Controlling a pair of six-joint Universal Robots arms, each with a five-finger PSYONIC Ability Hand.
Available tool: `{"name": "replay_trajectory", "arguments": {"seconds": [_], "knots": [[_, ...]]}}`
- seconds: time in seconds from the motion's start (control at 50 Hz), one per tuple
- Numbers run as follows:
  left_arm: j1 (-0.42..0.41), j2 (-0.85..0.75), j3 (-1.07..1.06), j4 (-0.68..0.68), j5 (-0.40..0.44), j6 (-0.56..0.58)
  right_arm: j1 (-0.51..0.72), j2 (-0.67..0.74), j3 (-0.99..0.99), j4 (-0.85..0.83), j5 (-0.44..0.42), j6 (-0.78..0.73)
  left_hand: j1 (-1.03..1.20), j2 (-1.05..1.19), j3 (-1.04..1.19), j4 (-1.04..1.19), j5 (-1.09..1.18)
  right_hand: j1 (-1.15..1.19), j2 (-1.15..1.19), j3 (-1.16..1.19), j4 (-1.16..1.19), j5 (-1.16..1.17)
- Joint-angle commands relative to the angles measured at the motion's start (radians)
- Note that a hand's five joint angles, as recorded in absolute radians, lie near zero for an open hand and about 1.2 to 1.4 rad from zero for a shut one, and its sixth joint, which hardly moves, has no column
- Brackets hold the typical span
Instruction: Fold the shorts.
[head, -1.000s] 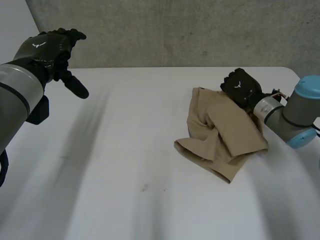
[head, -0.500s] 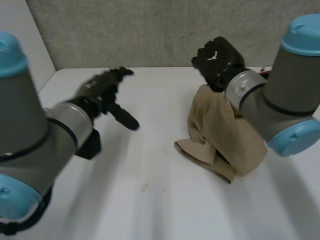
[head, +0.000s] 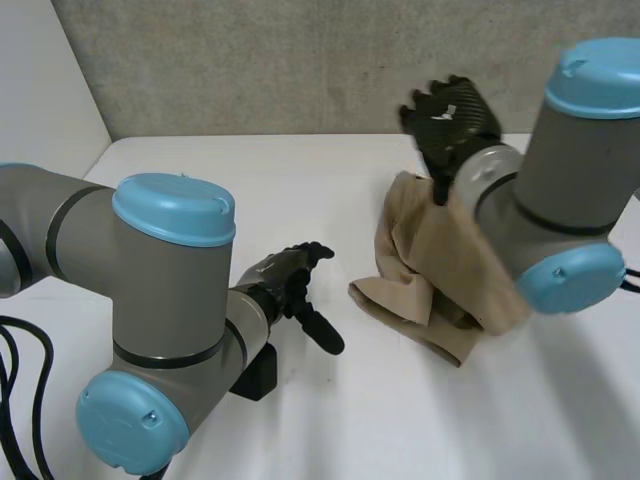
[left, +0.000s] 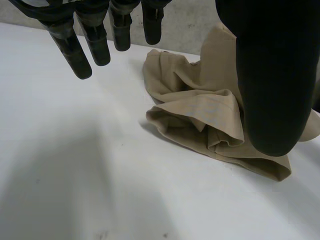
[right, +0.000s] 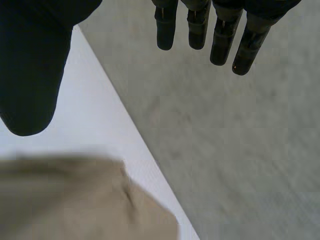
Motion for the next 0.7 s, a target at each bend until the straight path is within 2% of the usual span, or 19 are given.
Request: {"name": "replay_trajectory", "arguments": {"seconds": [0.02,0.04,0.08,0.3,0.4,0.52,0.6,0.62,0.64,0.66,0.7], "knots": [[-0.030,-0.020,0.072,0.024,0.001,-0.001,-0.226,0.126,-0.051,-0.039,-0.157,-0.151,0.021,-0.007,-0.041,-0.031,-0.042,-0.029,-0.048,-0.036,-0.061,-0.072],[-0.040,-0.033,0.089,0.029,0.001,-0.001,-0.258,0.143,-0.055,-0.052,-0.221,-0.180,0.021,-0.007,-0.041,-0.031,-0.042,-0.029,-0.048,-0.036,-0.061,-0.072],[-0.066,-0.082,0.152,0.033,-0.004,0.001,-0.310,0.167,-0.065,-0.073,-0.295,-0.229,0.021,-0.007,-0.041,-0.031,-0.042,-0.029,-0.048,-0.036,-0.061,-0.072],[-0.141,-0.300,0.411,0.033,-0.033,0.002,-0.407,0.337,-0.198,-0.099,-0.564,-0.306,0.024,-0.004,-0.038,-0.028,-0.039,0.037,0.018,0.030,0.005,-0.006],[-0.156,-0.346,0.450,0.033,-0.064,0.001,-0.413,0.425,-0.266,-0.102,-0.637,-0.306,0.021,-0.007,-0.041,-0.031,-0.042,0.104,0.086,0.098,0.073,0.062],[-0.158,-0.361,0.437,0.032,-0.110,-0.004,-0.407,0.521,-0.341,-0.108,-0.677,-0.306,0.017,-0.010,-0.045,-0.034,-0.046,0.210,0.191,0.203,0.178,0.167],[-0.158,-0.357,0.425,0.030,-0.163,-0.030,-0.406,0.551,-0.361,-0.102,-0.684,-0.306,0.017,-0.010,-0.045,-0.034,-0.046,0.594,0.575,0.587,0.562,0.551],[-0.158,-0.355,0.423,0.030,-0.174,-0.039,-0.404,0.543,-0.352,-0.105,-0.682,-0.306,0.017,-0.010,-0.045,-0.034,-0.046,0.917,0.899,0.911,0.886,0.875],[-0.158,-0.353,0.423,0.029,-0.182,-0.050,-0.402,0.537,-0.345,-0.108,-0.676,-0.305,0.017,-0.010,-0.045,-0.034,-0.046,1.104,1.085,1.097,1.072,1.061],[-0.158,-0.352,0.425,0.029,-0.188,-0.059,-0.399,0.529,-0.341,-0.110,-0.670,-0.304,0.017,-0.010,-0.045,-0.034,-0.046,1.192,1.173,1.185,1.160,1.149],[-0.158,-0.346,0.425,0.029,-0.196,-0.088,-0.395,0.471,-0.309,-0.110,-0.667,-0.300,0.017,-0.010,-0.045,-0.034,-0.046,1.193,1.174,1.186,1.161,1.150]]}}
